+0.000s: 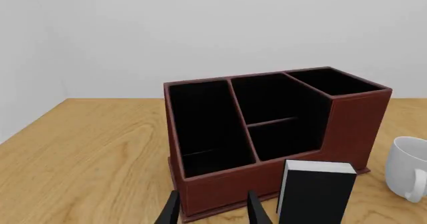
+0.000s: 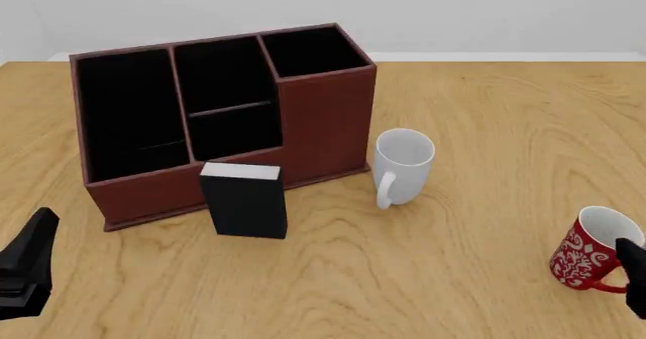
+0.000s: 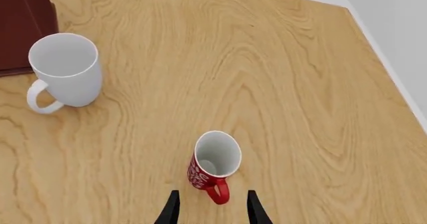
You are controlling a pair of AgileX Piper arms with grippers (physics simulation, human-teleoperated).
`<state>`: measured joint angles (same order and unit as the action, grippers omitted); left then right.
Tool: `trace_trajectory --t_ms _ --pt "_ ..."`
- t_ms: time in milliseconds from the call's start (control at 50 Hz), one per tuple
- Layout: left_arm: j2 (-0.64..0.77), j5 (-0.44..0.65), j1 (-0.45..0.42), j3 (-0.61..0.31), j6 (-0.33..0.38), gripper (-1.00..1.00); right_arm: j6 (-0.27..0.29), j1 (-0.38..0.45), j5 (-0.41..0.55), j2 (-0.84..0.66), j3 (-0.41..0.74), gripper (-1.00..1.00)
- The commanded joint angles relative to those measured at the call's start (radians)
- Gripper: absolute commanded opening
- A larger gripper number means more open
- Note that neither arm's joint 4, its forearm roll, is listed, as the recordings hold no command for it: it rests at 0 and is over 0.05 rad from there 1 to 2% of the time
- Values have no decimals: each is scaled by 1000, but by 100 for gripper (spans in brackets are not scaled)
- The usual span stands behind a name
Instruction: Pick up the red mug and place it to the right of the caddy.
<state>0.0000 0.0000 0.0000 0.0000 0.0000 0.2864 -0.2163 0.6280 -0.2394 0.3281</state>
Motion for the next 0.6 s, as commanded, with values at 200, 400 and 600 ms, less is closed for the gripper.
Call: trace_trajectory --t_ms 200,400,600 --pt "0 0 0 0 0 100 18 -20 -111 -74 -75 100" --pt "0 0 0 0 0 100 32 -27 -167 -126 -100 100" --pt "0 0 0 0 0 100 58 -31 -191 -154 -108 100"
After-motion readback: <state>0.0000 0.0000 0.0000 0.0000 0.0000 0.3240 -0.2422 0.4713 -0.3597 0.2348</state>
